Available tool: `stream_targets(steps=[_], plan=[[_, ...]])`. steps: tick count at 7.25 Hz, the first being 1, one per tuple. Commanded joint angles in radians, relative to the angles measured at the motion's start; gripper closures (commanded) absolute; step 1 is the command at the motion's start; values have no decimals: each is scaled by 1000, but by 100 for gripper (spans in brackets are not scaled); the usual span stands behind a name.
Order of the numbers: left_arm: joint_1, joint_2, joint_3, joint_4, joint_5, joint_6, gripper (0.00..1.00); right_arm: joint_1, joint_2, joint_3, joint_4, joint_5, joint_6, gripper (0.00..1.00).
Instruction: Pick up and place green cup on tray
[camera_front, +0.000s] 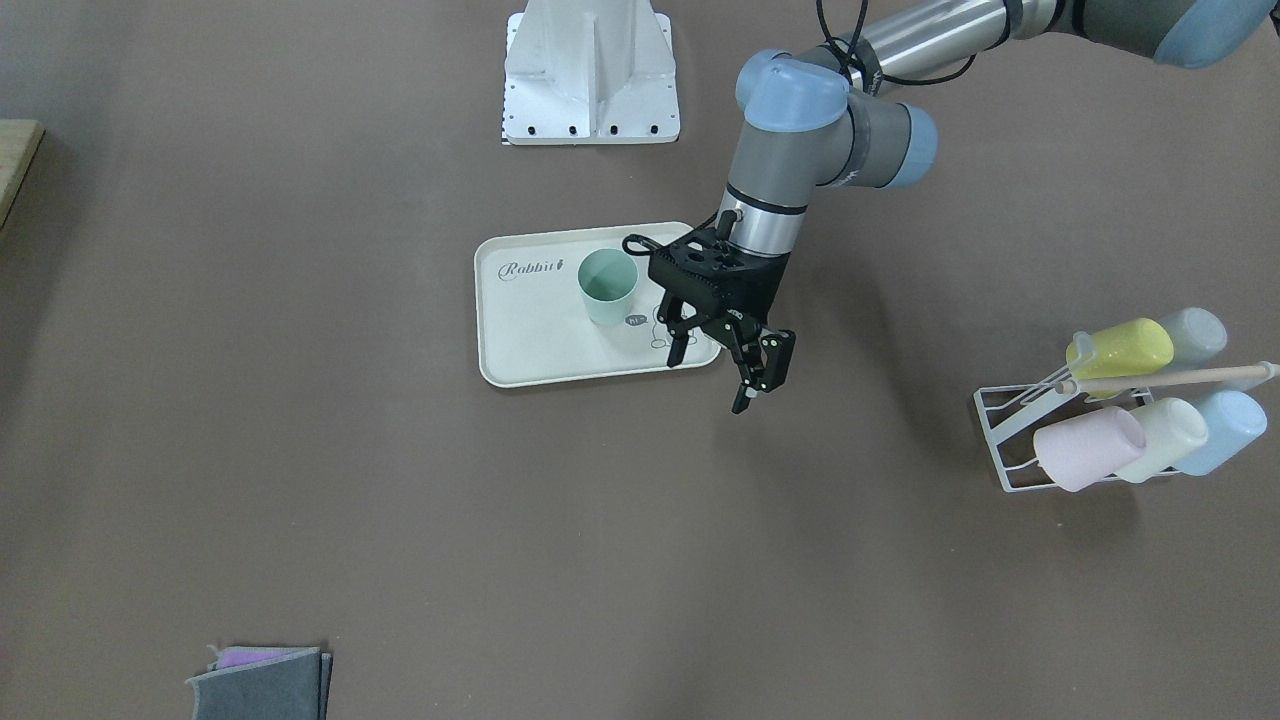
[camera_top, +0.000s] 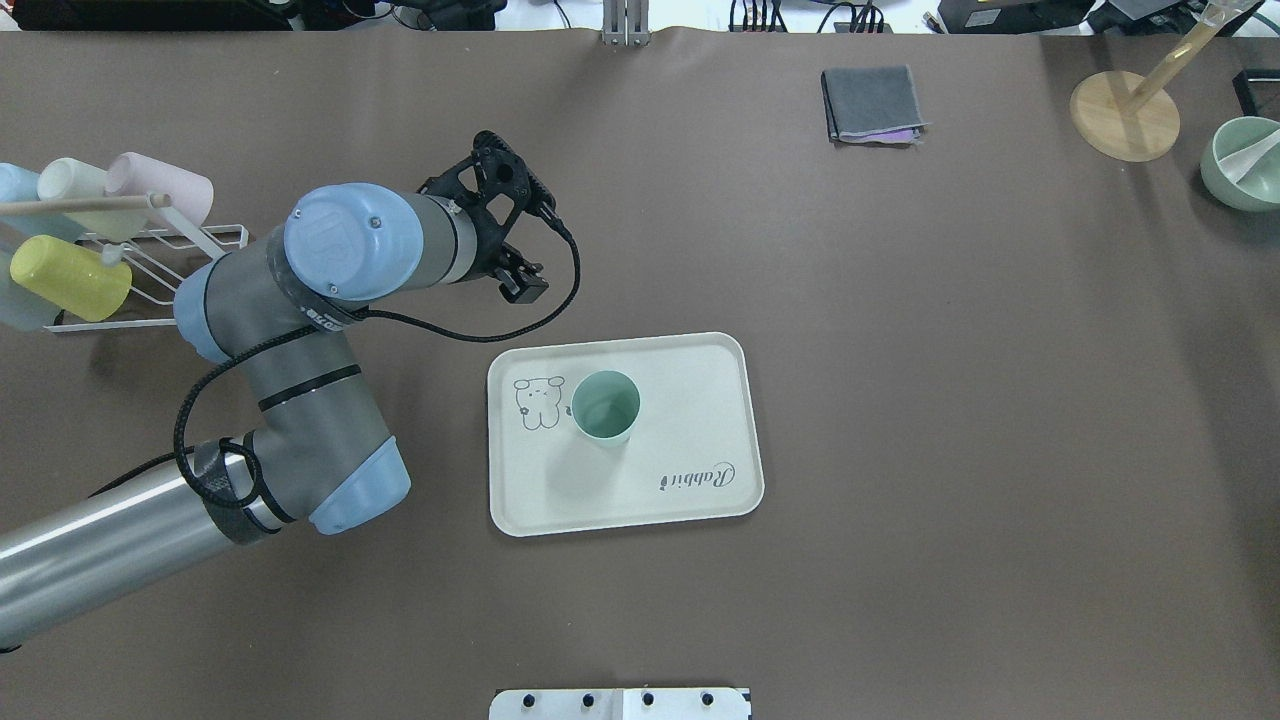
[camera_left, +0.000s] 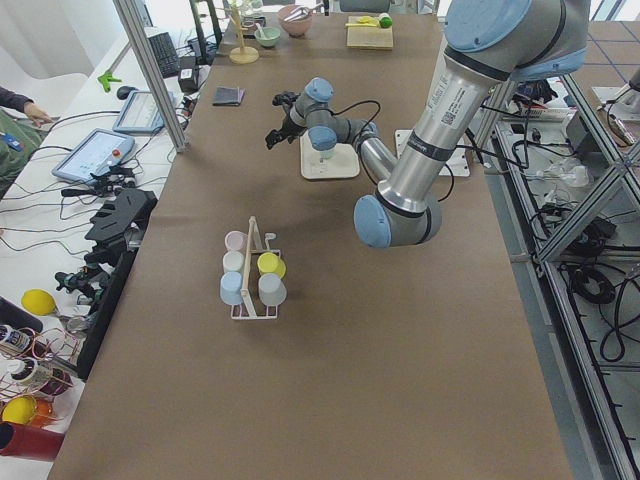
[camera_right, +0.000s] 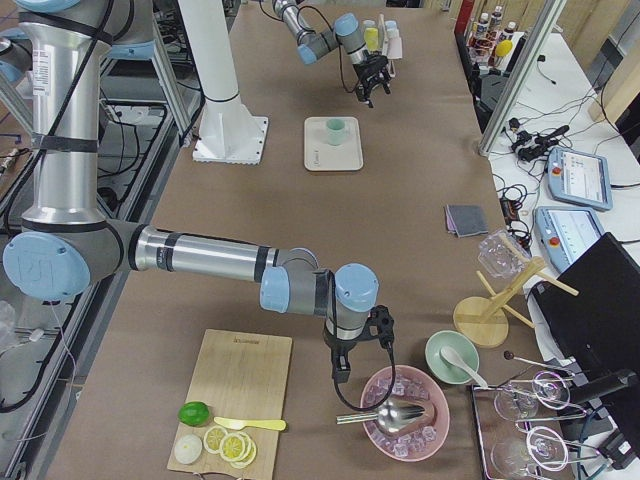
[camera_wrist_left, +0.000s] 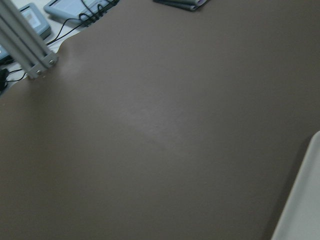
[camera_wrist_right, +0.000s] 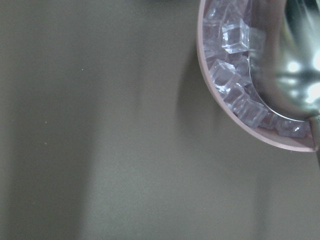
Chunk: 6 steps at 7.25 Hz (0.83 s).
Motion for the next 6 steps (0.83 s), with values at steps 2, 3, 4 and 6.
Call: stream_targets(steps=[2,3,4,6], plan=[[-43,-3,13,297,13,-3,1,0,6,-1,3,2,0,0],[-43,0,23,308,15,-7,1,0,8,-1,5,2,1,0],[-43,3,39,365,16,-4,1,0,11,1,6,1,1,0],[-44,1,34,375,103,196,1,0,10,1,6,5,1,0]])
